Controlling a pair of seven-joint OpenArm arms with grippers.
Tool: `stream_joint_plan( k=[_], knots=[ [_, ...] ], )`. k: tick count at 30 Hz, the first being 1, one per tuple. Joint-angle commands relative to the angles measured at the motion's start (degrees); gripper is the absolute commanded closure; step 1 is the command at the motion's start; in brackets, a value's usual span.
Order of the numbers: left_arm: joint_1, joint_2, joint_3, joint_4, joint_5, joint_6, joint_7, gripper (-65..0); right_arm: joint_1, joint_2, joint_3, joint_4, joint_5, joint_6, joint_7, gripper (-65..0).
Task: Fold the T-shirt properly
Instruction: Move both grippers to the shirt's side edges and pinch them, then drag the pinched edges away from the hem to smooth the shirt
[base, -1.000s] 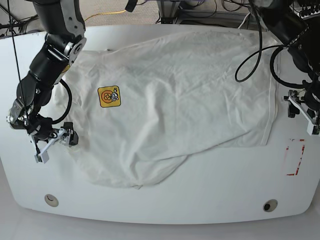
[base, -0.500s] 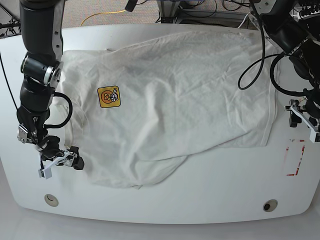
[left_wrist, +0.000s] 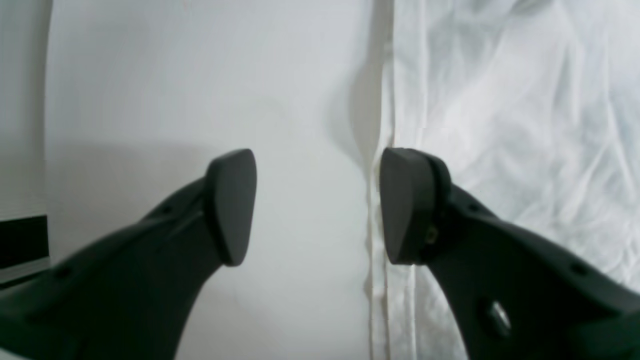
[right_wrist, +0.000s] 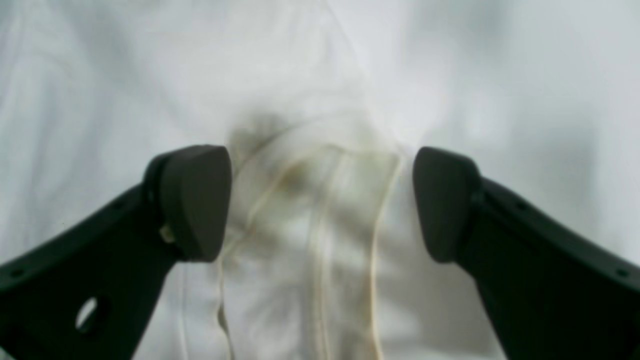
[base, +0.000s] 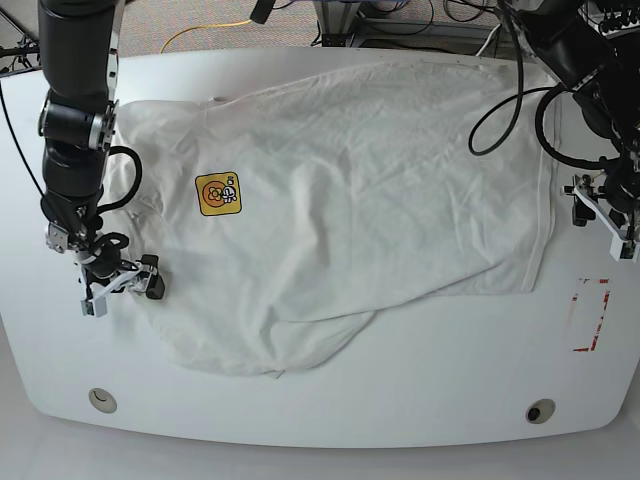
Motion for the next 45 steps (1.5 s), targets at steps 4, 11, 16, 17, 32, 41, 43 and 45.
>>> stream_joint_plan(
  k=[4,11,16,17,32,41,43,45],
  knots=[
    [0.08,0.56,0.16,1.07,-0.85,-0.06,-1.38,-36.5,1.34,-0.04,-0.06,0.84,0.95,-2.25,2.68,-53.7],
    [0.61,0.56,3.41,1.34,-0.85,-0.06,-1.29,-36.5,1.25,-3.12,-0.06,0.76,0.95,-2.69,3.82,-53.3],
    [1.40,0.29,3.41,1.34,-0.76,-0.06,-1.38,-36.5,1.60,-4.44,-0.06,0.93,0.95,-2.78,4.09,-47.9],
    [1.40,0.29,3.50,1.34,-0.76,-0.06,-1.38,-36.5,1.69,-4.44,-0.06,0.93,0.95,-2.78,4.09,-45.8],
    [1.22,-0.59,6.66,-5.87,-0.41,-0.06,-6.21,-36.7,1.52,-4.09,-0.06,0.93,0.95,-2.78,3.74,0.0],
    [4.04,4.34,10.09,-6.58,-0.76,-0.06,-10.43,-36.8,-4.20,-3.82,0.38,8.23,1.13,-2.69,1.27,0.0],
    [4.48,5.39,10.09,-7.02,-0.49,-0.06,-10.96,-36.9,-6.57,-3.82,0.38,12.89,1.39,-2.69,-0.84,0.0],
    [5.88,5.83,10.18,-8.33,-0.49,-0.06,-11.40,-36.9,-9.21,-3.82,0.46,17.90,1.48,-2.69,-3.91,0.0]
  ],
)
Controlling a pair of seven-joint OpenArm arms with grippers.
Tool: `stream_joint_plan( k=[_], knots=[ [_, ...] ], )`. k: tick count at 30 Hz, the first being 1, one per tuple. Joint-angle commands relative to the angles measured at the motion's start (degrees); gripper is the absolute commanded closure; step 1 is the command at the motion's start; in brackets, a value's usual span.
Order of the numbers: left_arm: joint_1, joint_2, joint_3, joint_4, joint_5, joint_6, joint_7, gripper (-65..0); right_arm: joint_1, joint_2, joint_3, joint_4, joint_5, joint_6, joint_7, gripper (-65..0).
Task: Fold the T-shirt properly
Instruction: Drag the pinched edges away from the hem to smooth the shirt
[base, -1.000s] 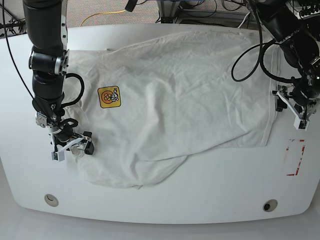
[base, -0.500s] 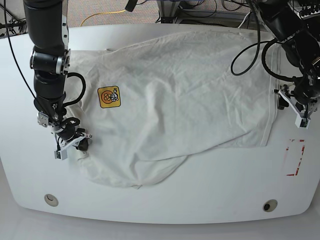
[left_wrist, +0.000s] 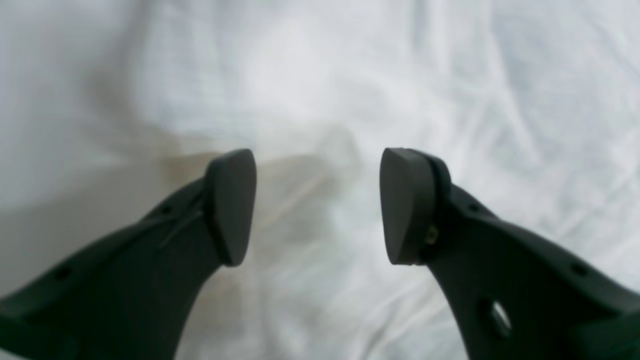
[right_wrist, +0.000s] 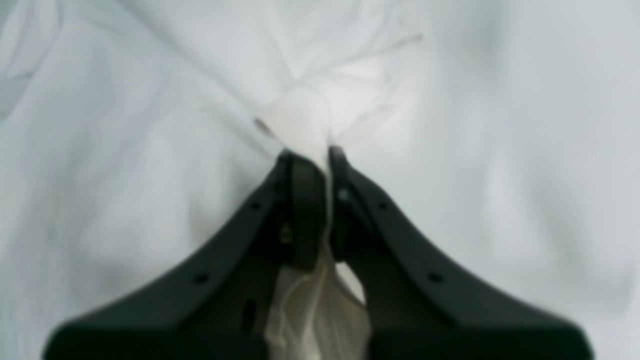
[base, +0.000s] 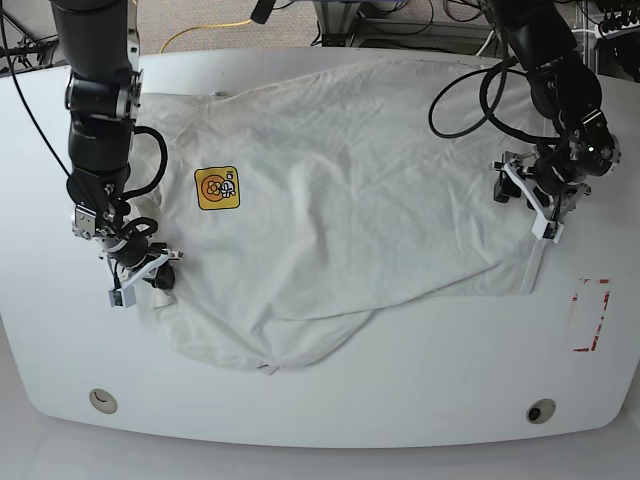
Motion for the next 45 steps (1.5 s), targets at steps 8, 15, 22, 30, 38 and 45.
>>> stream_joint_plan(
  k=[8,15,22,30,38,45],
  knots=[
    [3.65,-2.86,2.13,-5.21,-0.67,-0.06,-4.60,-36.9,-8.98,0.46,2.20,18.63,0.08,0.10,-7.95,0.0],
    [7.17,-6.64,1.86,-4.95,-0.93,-0.06,-4.60,-36.9,-15.83,-2.27,12.40,27.86,-0.27,0.19,-14.28,0.0],
    [9.98,-8.75,0.19,-3.90,-1.11,-0.06,-4.60,-36.8,-21.46,-4.29,15.92,38.06,-0.01,0.37,-18.41,-19.5],
    [9.63,-8.66,-1.04,1.11,-1.11,-0.06,-4.33,-36.8,-21.64,-6.66,19.17,47.12,-0.01,0.46,-23.16,-47.9],
    [6.47,-8.57,-1.21,5.25,-1.11,-0.06,-1.08,-36.8,-12.14,-5.25,19.08,35.86,-0.36,0.63,-23.60,-48.4],
    [4.09,-8.57,-1.48,8.41,-1.11,-0.06,1.20,-36.8,-3.17,-2.35,18.03,18.63,-0.36,0.72,-16.65,-48.7]
  ],
)
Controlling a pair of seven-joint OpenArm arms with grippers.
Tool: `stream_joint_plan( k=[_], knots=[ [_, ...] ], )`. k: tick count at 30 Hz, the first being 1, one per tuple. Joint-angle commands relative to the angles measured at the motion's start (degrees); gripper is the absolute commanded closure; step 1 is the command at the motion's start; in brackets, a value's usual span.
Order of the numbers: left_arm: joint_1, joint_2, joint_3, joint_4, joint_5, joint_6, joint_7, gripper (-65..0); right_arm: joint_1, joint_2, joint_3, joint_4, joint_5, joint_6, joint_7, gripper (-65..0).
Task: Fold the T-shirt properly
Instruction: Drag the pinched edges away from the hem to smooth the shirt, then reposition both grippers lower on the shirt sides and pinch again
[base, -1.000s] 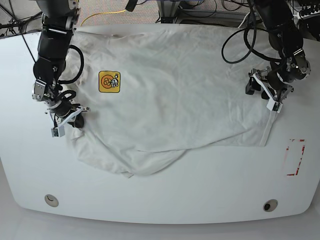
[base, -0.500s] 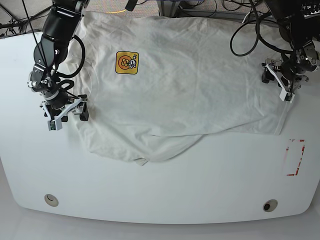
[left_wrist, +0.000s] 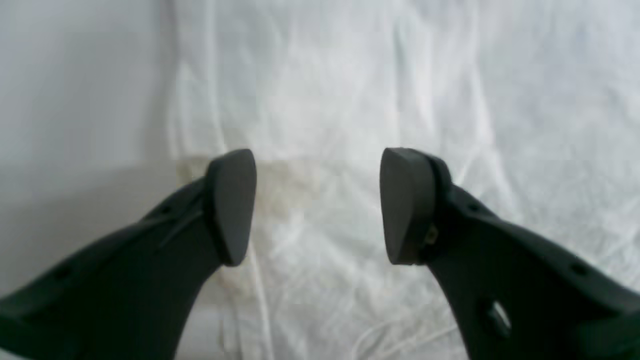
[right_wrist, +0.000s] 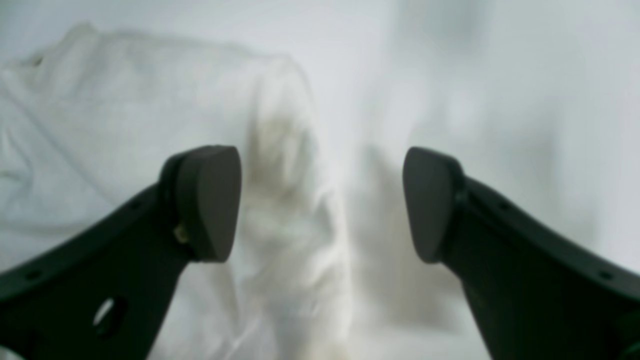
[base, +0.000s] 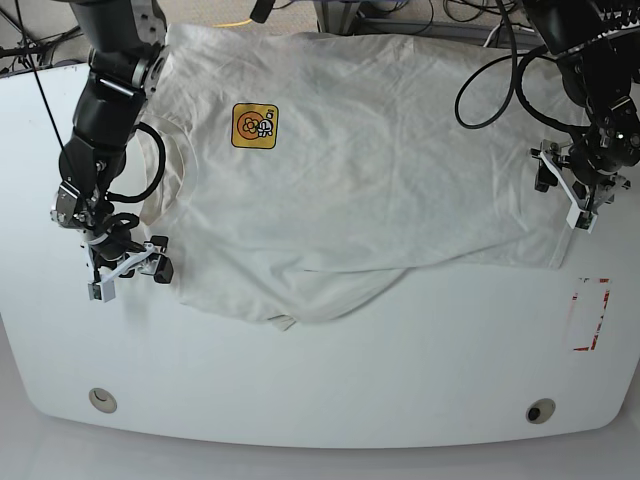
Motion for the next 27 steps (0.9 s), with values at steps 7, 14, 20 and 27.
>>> stream_joint_plan(
  k=[7,14,20,27],
  knots=[
    [-0.80,-0.90,-0.25,5.94,-0.52,-0.03,-0.68,-36.8,7.03,3.43,-8.25,-12.88,1.17,2.06,6.98,-48.7],
    [-4.41,-0.90,-5.00,4.01,-0.08,-0.03,-0.85,-36.9,6.77,1.05,-9.04,-13.23,0.82,4.26,6.98,-48.7],
    [-9.86,-1.16,-9.13,-3.20,0.01,-0.03,-0.94,-37.2,6.42,-0.79,-9.04,-13.23,0.82,4.26,6.98,-47.9],
    [-16.19,-2.83,-8.78,-13.05,-0.08,2.82,-1.03,-37.2,5.54,-1.41,-9.12,-12.96,0.82,4.26,6.89,-30.3]
  ],
)
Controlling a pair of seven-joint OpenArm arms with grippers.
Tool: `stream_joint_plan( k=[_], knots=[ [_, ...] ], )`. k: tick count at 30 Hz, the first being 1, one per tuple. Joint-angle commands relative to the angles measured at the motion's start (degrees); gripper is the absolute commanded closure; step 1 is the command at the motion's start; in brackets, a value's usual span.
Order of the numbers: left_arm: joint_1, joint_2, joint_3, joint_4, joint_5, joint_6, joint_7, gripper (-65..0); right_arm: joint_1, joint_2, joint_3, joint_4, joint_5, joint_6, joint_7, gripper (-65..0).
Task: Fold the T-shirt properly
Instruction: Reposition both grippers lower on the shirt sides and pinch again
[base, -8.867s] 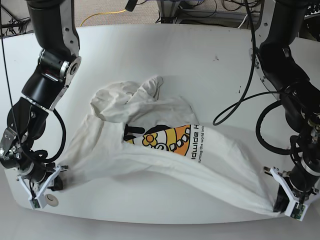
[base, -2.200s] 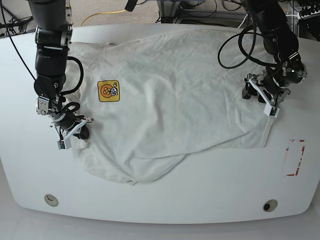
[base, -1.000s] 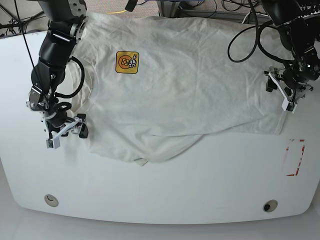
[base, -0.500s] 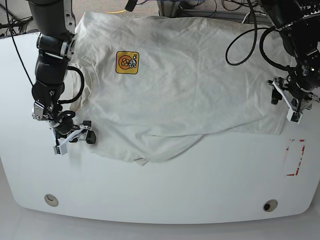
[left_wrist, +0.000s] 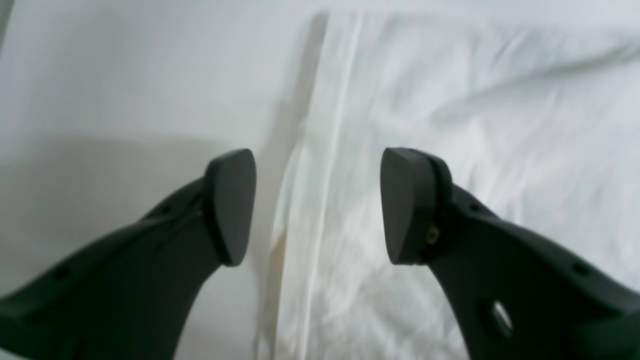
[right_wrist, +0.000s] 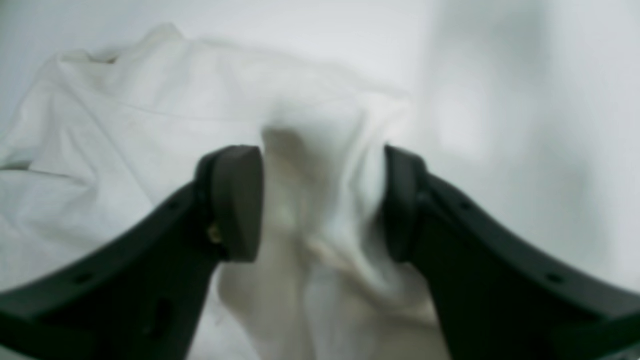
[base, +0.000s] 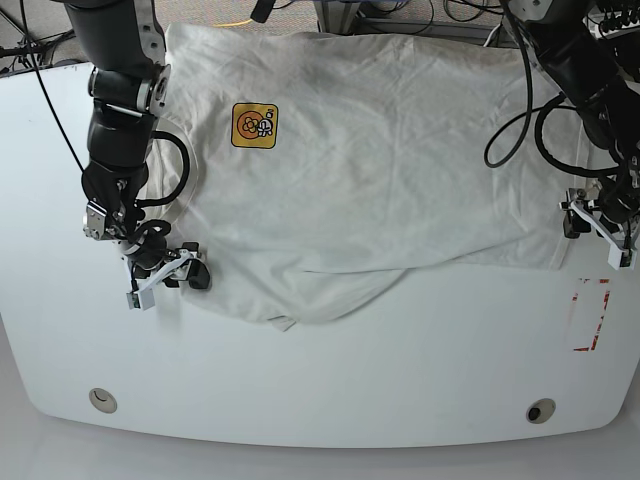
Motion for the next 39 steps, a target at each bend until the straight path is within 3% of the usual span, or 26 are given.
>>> stream_joint_plan(
  k=[1,7,9,13,20,28,31,36,39],
  knots=[
    [-2.23,-1.74,-0.34,-2.76,-0.41,0.77,-1.27,-37.2,0.97,0.41,-0.08,0.59,-0.25,0.09,-0.89,-27.3],
    [-6.36,-2.88,-0.25,-13.14,0.03,0.94,-6.72,-37.9,0.80,0.41,-0.08,0.59,-0.25,0.09,-0.89,-12.2],
    [-7.24,-3.50,-0.17,-16.48,1.26,2.62,-7.60,-42.5,0.71,0.41,-0.08,0.59,-0.25,0.09,-0.89,-9.4],
    [-8.64,-3.94,-0.17,-21.05,3.37,4.55,-12.35,-49.0,0.71,0.41,-0.08,0.67,-0.25,0.09,-0.89,-10.0],
    [-8.91,-5.43,5.46,-26.67,3.64,4.37,-14.90,-49.3,0.71,0.49,-0.08,0.76,-0.25,0.17,-0.89,-10.0],
    [-9.35,-3.41,7.92,-27.99,3.64,4.37,-14.90,-49.0,-0.26,0.41,-0.08,3.40,0.01,0.17,-0.89,-9.7],
    [-9.17,-3.15,9.50,-27.99,3.64,4.37,-14.90,-39.4,-0.26,0.41,-0.08,3.40,0.01,0.17,-0.89,-9.4],
    [-9.08,-1.74,10.65,-27.99,4.08,4.37,-14.98,-2.4,-0.52,0.41,0.01,3.40,0.10,0.17,-0.89,-9.4],
    [-9.08,-1.65,11.96,-27.82,3.73,4.37,-14.98,0.0,-0.52,0.41,0.10,3.40,0.10,0.17,-0.89,-9.4]
  ],
)
